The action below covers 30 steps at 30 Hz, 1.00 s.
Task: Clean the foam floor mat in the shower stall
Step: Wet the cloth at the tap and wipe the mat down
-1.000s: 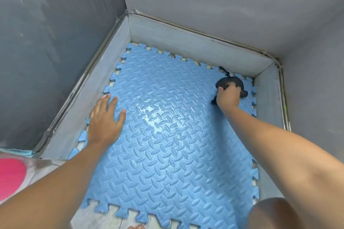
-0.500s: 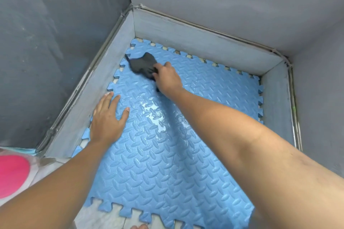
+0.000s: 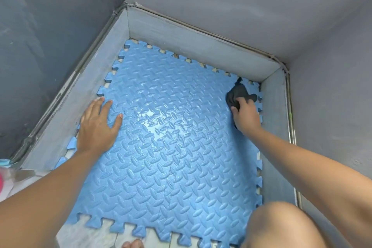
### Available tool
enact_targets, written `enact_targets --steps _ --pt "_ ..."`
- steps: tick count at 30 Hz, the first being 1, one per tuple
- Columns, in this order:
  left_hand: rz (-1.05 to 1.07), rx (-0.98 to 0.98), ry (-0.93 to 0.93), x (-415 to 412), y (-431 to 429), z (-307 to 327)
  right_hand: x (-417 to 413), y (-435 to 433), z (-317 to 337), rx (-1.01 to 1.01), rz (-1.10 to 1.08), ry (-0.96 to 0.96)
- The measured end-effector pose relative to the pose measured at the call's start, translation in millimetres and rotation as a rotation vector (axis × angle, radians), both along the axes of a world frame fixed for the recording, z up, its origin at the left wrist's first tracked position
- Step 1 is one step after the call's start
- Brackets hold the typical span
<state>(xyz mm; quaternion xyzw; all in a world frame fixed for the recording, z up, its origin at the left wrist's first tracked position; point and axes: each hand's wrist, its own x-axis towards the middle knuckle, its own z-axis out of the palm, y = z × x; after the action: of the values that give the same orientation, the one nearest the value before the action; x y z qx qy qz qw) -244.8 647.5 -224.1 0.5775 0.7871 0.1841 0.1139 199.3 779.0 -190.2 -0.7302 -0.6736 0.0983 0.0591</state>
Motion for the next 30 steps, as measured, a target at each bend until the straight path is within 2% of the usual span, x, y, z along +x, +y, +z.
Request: enact_targets --steps 4,9,11,12,14,20,23,26,28,30 --pt "0.000 -0.001 -0.013 -1 -1 0 -53 -66 13 -0.133 0.534 0.062" --pt "-0.007 -0.007 -0.017 -1 -1 1 -75 -133 21 -0.260 1.266 0.043" --pt "0.003 0.002 -0.032 -1 -1 1 -71 -132 20 -0.281 1.405 0.021" --pt "0.008 0.005 -0.039 -1 -1 1 -66 -125 19 -0.284 1.384 0.017" --pt "0.009 0.009 -0.045 0 -1 1 -50 -99 17 -0.250 1.179 0.020" --pt "0.009 0.012 -0.046 -2 -1 -1 27 -5 10 -0.078 0.128 0.067" --pt "0.009 0.007 -0.032 -2 -1 -3 14 19 2 -0.035 -0.220 0.179" --pt "0.011 0.008 -0.037 -2 -1 -1 -46 30 -1 -0.022 -0.289 0.252" --pt "0.009 0.004 -0.033 -2 -1 -1 -98 29 2 -0.012 -0.200 0.292" --pt "0.005 0.001 -0.032 -1 -1 -1 -147 20 3 -0.014 -0.020 0.320"
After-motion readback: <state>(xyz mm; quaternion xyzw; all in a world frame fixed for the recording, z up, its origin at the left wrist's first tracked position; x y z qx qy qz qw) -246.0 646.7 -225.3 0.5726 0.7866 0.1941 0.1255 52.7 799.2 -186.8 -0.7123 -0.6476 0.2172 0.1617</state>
